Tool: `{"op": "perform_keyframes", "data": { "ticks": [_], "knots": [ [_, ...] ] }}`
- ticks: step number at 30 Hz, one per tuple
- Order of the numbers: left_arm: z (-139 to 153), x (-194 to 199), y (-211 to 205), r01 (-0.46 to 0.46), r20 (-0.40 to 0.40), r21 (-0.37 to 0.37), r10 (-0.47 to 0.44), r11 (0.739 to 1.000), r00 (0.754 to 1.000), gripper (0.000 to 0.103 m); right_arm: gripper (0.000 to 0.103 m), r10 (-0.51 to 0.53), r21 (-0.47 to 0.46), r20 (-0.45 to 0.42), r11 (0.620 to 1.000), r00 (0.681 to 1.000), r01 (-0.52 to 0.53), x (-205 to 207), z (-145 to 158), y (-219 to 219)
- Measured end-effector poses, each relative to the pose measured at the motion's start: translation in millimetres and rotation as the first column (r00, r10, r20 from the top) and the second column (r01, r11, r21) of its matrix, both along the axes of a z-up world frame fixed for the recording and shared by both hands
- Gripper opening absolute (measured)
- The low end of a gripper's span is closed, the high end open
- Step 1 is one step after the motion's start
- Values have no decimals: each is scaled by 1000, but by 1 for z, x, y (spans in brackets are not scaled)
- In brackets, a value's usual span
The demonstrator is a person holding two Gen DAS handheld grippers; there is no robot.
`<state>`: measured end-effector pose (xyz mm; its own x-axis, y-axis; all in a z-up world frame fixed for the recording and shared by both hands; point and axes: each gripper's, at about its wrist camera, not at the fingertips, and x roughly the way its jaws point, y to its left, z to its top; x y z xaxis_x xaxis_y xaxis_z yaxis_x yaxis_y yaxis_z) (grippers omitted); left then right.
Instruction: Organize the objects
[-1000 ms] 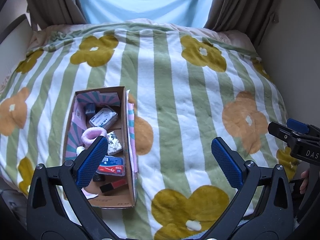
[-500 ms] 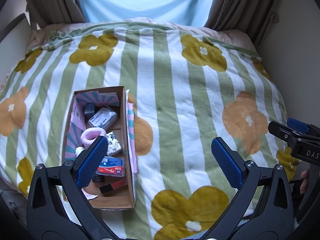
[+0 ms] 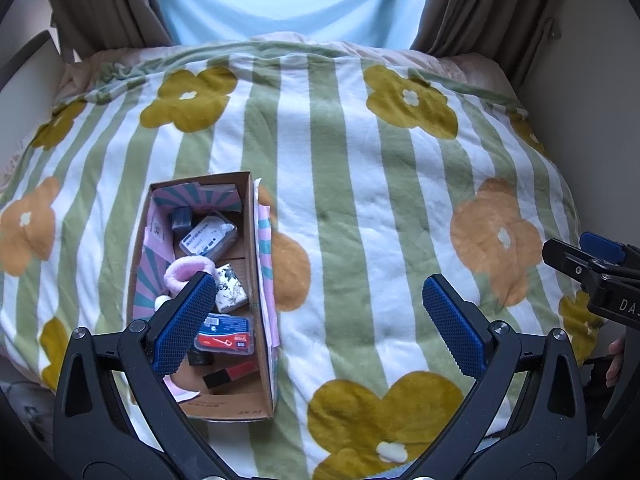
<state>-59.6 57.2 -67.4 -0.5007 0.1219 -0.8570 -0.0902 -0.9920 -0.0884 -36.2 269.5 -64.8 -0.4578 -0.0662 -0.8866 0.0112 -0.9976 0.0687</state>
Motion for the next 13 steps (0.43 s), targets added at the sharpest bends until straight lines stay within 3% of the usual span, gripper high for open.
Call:
{"op": "perform_keyframes", "data": {
  "ticks": [7, 11, 13],
  "knots": [
    [1, 2, 4, -7, -1, 2, 7, 1000, 1000, 103, 89, -2, 2, -1, 1000, 1000, 2, 1, 0, -1],
    [9, 4, 10, -70, -41, -113, 66, 991, 997, 103, 89, -7, 2, -3, 1000, 1000, 7, 0, -3, 3],
    [13, 5, 11, -74, -64, -117, 67, 990, 996, 103, 89, -9, 3, -3, 1000, 1000, 9, -1, -6, 6]
  ]
}}
